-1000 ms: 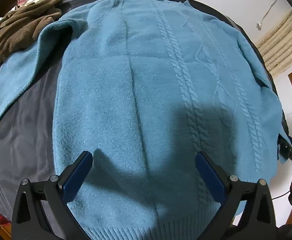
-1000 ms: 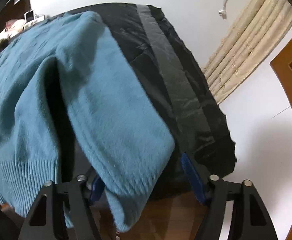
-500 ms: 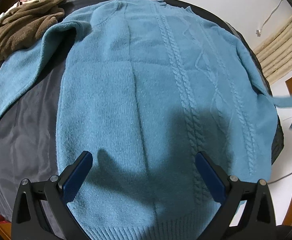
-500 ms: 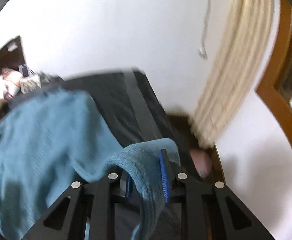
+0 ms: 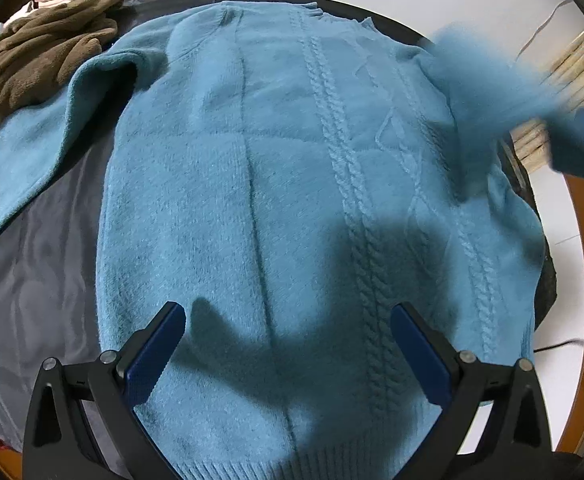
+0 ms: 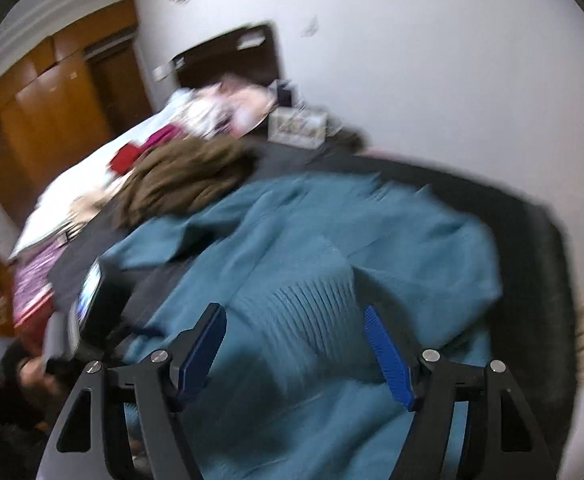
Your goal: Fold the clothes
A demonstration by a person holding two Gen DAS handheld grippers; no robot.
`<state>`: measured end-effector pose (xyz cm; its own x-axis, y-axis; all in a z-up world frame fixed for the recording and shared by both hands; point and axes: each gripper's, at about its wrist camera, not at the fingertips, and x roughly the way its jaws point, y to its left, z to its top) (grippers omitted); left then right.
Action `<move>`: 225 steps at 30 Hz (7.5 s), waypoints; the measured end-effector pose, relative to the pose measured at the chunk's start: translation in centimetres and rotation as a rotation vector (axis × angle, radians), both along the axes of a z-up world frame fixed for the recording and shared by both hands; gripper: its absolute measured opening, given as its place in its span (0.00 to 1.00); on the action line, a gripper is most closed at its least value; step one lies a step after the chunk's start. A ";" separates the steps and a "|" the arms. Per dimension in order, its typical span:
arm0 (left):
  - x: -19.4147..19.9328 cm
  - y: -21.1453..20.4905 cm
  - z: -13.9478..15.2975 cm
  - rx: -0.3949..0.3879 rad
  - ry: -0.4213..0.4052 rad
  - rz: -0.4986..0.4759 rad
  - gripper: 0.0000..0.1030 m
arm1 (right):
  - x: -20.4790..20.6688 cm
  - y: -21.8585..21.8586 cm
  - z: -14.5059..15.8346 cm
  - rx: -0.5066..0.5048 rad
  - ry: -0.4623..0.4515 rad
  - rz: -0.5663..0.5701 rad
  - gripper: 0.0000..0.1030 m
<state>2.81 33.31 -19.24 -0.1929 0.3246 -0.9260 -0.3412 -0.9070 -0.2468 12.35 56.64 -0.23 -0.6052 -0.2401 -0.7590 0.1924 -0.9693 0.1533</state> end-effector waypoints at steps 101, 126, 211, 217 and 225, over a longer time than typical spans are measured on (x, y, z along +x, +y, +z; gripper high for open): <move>-12.2 -2.0 -0.8 0.284 -0.074 -0.072 0.59 | 6.6 11.7 -15.0 0.162 -0.394 -0.339 1.00; -7.4 0.4 12.1 0.211 0.156 0.029 0.09 | 6.0 14.5 -13.3 0.078 -0.493 -0.125 1.00; -23.4 -3.4 6.1 0.384 -0.096 0.303 0.08 | -22.5 18.7 -8.4 0.188 -0.249 -0.360 1.00; -23.4 -3.8 3.6 0.411 -0.140 0.319 0.08 | -22.5 18.6 -9.9 0.036 -0.343 -0.331 1.00; -23.2 -3.2 4.2 0.445 -0.126 0.286 0.08 | -24.7 17.7 -12.8 -0.008 -0.487 -0.247 0.29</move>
<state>-20.42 30.07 -15.01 -0.2277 0.6416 -0.7325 -0.0389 -0.7577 -0.6515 -12.33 74.35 -13.04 -0.2235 -0.1421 -0.9643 -0.1361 -0.9751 0.1752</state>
